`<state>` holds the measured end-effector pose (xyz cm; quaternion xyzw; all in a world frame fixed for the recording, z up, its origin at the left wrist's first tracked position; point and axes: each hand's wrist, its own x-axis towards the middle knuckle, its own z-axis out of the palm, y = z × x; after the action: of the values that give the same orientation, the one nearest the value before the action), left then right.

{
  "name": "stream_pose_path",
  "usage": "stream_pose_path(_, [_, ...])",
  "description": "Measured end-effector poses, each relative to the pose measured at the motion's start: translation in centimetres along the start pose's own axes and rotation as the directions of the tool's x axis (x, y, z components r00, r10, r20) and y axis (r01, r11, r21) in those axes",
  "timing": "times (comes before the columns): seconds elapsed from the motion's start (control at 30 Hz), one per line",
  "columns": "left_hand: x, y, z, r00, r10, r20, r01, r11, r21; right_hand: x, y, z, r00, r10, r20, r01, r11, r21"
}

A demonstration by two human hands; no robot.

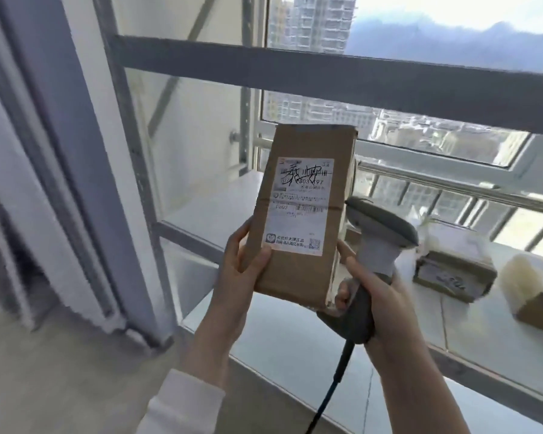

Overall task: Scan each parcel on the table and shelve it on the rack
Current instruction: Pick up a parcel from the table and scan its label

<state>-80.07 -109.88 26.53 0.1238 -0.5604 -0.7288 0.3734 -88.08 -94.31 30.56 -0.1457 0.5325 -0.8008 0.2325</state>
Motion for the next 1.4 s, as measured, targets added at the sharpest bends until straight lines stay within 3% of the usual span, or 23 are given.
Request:
stream_pose_path(0.23, [4.3, 0.1, -6.2, 0.984, 0.066, -0.165, -0.059, 0.997, 0.048, 6.2, 3.5, 6.1, 0.985, 0.103, 0.142, -0.107, 0.994, 0.021])
stream_pose_path(0.47, [10.2, 0.8, -12.2, 0.983, 0.002, -0.186, 0.013, 0.997, 0.081, 11.9, 6.3, 11.8, 0.968, 0.168, 0.186, -0.187, 0.979, 0.086])
stream_pose_path(0.7, [18.7, -0.5, -18.4, 0.988, -0.143, -0.055, 0.149, 0.981, 0.124, 17.9, 10.7, 17.6, 0.964, 0.264, -0.039, -0.256, 0.956, 0.145])
stream_pose_path(0.93, [26.0, -3.2, -21.2, 0.951, -0.296, 0.092, 0.271, 0.938, 0.214, 22.2, 13.8, 20.5, 0.892, 0.352, -0.283, -0.306, 0.932, 0.195])
stream_pose_path(1.2, [28.8, -4.8, -21.5, 0.908, -0.406, 0.104, 0.354, 0.876, 0.327, 24.3, 14.1, 21.1, 0.840, 0.396, -0.372, -0.330, 0.915, 0.231])
stream_pose_path(1.4, [29.0, -3.1, -21.0, 0.926, -0.357, 0.122, 0.255, 0.831, 0.494, 24.5, 13.9, 21.6, 0.857, 0.352, -0.376, -0.303, 0.935, 0.182])
